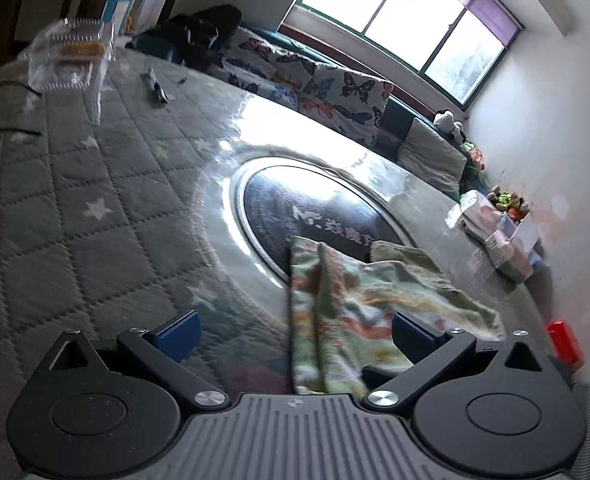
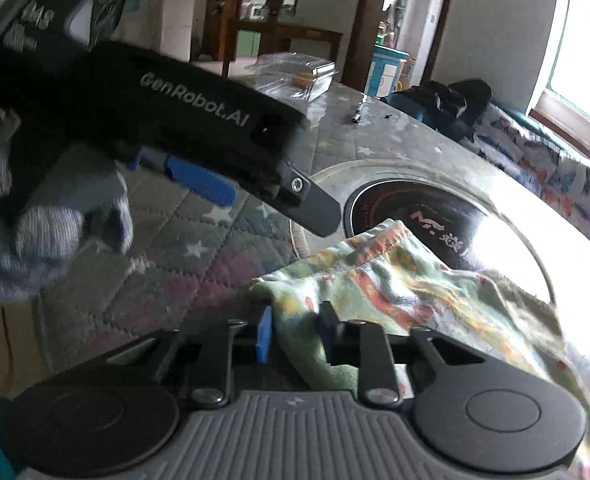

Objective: Fold clothes

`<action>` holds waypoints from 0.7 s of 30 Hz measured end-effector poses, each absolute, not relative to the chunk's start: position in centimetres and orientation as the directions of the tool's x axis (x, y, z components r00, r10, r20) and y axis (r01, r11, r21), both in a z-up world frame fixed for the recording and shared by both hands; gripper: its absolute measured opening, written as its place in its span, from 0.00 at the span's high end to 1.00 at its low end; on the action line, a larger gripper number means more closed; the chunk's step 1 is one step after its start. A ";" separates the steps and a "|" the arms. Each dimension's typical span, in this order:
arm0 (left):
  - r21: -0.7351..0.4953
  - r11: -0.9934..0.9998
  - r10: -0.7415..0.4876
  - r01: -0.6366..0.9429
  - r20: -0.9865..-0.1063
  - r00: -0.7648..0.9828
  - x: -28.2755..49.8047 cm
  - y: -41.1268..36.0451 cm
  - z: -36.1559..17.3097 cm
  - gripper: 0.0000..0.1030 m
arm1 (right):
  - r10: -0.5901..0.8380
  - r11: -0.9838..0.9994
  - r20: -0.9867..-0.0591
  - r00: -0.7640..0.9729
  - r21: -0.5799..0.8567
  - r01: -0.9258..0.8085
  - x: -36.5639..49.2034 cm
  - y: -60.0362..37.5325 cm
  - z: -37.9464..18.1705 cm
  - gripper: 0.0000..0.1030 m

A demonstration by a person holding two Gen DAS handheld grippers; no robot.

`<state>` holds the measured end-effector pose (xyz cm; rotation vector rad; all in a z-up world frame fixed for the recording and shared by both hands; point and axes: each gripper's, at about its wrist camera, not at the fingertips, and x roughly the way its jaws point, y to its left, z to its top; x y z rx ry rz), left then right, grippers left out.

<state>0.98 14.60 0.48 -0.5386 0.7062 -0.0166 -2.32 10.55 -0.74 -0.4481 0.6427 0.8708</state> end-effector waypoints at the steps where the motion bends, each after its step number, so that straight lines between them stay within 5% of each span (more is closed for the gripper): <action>1: -0.493 0.854 -0.205 -0.167 -0.613 0.763 1.2 14.5 0.5 0.00 | 0.569 0.580 -0.672 0.474 -0.081 -0.811 -2.2 10.2 -0.5 0.86; 16: -0.580 0.803 -0.336 -0.136 -0.630 0.700 6.4 10.7 0.9 0.02 | 0.686 0.625 -0.551 0.476 0.110 -0.773 -0.9 3.9 3.2 0.90; 19: -0.586 0.796 -0.347 -0.151 -0.648 0.678 7.2 10.3 0.4 0.13 | 0.696 0.615 -0.544 0.468 0.116 -0.780 -1.0 3.6 3.0 0.90; 21: -0.581 0.796 -0.342 -0.168 -0.662 0.667 7.5 10.3 0.0 0.33 | 0.703 0.608 -0.541 0.461 0.122 -0.784 -1.0 3.4 2.9 0.90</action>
